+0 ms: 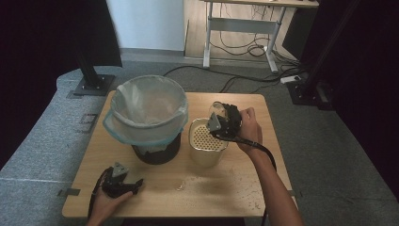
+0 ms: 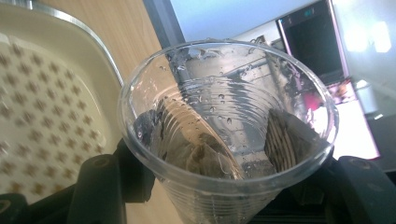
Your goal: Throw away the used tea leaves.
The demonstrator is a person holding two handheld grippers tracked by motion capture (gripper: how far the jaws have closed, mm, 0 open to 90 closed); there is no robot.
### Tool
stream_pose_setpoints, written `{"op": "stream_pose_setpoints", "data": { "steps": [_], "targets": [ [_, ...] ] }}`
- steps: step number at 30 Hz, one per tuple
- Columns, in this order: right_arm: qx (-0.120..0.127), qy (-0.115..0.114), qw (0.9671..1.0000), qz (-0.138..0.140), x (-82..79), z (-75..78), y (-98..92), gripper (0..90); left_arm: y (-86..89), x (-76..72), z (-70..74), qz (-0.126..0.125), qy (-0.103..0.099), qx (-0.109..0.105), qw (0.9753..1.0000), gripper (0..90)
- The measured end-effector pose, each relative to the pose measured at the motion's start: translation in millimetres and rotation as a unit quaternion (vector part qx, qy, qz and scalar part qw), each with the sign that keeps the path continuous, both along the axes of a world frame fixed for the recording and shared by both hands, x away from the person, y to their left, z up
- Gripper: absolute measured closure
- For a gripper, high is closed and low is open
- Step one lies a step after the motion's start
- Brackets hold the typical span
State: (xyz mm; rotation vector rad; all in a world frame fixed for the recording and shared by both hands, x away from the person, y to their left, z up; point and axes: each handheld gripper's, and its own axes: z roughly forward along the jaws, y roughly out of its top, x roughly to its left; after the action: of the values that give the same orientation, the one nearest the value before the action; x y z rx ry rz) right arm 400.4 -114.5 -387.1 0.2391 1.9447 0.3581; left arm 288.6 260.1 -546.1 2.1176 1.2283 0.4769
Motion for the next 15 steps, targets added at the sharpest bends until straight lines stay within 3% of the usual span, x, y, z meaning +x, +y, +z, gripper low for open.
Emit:
{"op": "stream_pose_setpoints", "data": {
  "steps": [1,3,5,7,8,9,10,11,12,13,15],
  "targets": [
    [0.0,0.0,1.0,0.0,0.0,0.0,0.0,38.1,0.0,0.0,0.0,0.0,0.0,0.0,1.0,13.4],
    [-0.048,-0.014,0.9987,0.006,0.2,-1.6,3.1,38.1,0.0,0.0,0.0,0.0,0.0,0.0,1.0,13.4],
    [-0.056,-0.016,0.9983,0.006,-0.1,-2.0,3.8,38.1,0.0,0.1,0.0,-0.001,0.0,0.0,1.0,13.5],
    [-0.08,-0.028,0.9964,0.006,-1.2,-3.9,5.6,38.4,0.0,0.1,0.1,-0.001,0.0,0.0,1.0,13.4],
    [-0.118,-0.041,0.9921,0.009,-2.8,-8.0,8.4,38.4,0.1,0.1,0.0,-0.001,0.0,0.0,1.0,13.5],
    [-0.118,-0.041,0.9921,0.009,-2.8,-8.0,8.4,38.4,0.1,0.1,0.0,-0.001,0.0,0.0,1.0,13.4],
    [-0.137,-0.048,0.9894,0.011,-3.5,-9.7,9.6,38.4,0.1,0.2,0.0,-0.002,0.0,0.0,1.0,13.4],
    [-0.171,-0.06,0.9834,0.016,-5.0,-13.3,11.7,38.5,0.1,0.3,0.0,-0.002,0.0,0.0,1.0,13.4],
    [-0.222,-0.082,0.9714,0.02,-6.7,-18.2,14.6,38.7,0.1,0.4,0.0,-0.003,0.0,0.0,1.0,13.4],
    [-0.222,-0.082,0.9714,0.02,-6.7,-18.2,14.6,38.7,0.2,0.4,0.1,-0.003,0.0,0.0,1.0,13.4],
    [-0.243,-0.091,0.9654,0.029,-6.8,-20.1,16.8,38.9,0.2,0.4,0.0,-0.003,0.0,0.0,1.0,13.5]
  ]
}}
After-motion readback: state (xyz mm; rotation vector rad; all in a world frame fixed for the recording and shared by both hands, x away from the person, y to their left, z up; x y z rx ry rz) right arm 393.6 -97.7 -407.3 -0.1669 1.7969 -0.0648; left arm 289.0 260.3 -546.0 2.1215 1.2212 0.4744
